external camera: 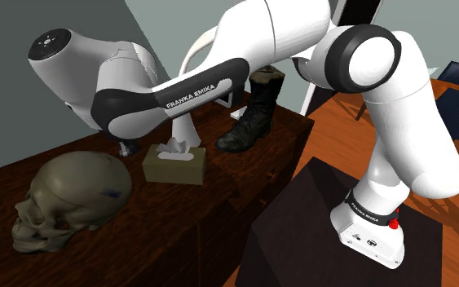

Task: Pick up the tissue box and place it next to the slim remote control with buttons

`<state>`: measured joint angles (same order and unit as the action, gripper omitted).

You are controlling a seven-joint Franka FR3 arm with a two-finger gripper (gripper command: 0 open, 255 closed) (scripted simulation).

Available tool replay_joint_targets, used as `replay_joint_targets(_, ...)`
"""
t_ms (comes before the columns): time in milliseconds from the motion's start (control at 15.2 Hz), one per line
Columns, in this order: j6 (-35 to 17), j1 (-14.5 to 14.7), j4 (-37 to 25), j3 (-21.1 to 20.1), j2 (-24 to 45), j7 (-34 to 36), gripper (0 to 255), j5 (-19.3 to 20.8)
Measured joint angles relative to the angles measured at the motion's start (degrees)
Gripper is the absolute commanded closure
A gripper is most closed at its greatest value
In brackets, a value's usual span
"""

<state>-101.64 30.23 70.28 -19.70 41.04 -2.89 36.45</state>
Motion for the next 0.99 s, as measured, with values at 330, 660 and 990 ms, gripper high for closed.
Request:
replay_joint_targets(330,1.9,1.4,4.7,0.7,-3.7,2.3,0,2.1)
replay_joint_targets(660,5.4,3.6,14.4,1.3,-10.9,6.7,0,5.9)
replay_joint_targets(990,3.0,2.8,17.5,1.9,-11.2,7.7,0,6.7)
